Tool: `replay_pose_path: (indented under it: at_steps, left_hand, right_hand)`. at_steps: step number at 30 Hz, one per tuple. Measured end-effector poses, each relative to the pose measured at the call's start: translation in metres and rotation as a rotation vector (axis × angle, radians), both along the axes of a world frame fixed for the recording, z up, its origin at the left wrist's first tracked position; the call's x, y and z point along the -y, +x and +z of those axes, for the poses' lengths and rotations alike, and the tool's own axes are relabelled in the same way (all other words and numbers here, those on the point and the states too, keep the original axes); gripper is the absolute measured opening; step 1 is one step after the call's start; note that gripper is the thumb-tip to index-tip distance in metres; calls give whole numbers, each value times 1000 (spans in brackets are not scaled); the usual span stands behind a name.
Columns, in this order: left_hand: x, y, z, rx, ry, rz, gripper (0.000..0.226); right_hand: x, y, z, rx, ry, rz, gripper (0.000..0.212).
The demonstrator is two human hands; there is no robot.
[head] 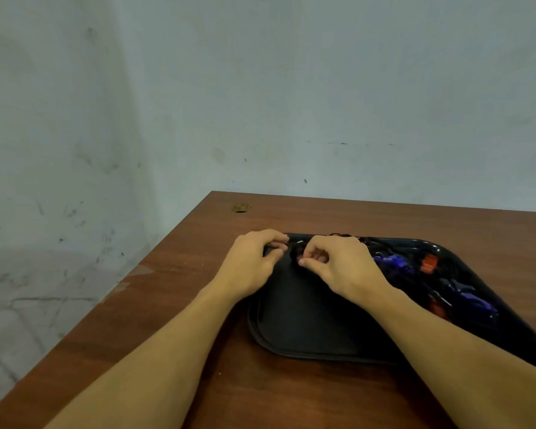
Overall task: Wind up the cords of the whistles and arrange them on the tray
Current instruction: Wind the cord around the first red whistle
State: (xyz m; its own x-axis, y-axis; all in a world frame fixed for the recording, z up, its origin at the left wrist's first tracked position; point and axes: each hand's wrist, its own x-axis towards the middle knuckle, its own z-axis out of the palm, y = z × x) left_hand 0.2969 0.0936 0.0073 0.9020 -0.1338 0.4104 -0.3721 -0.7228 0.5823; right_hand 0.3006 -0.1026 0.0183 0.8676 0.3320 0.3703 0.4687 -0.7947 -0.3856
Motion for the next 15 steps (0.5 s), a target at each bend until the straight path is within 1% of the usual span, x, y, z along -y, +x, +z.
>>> replay_pose_path:
  at_steps: [7,15]
  left_hand:
    - [-5,3,-4,-30,-75,50,21]
    - [-4,1,-2,-39,-100,68,19]
  right_hand:
    - [-5,4,0,-2,-64,-21,10]
    - [-6,5,1,3,-129,4,10]
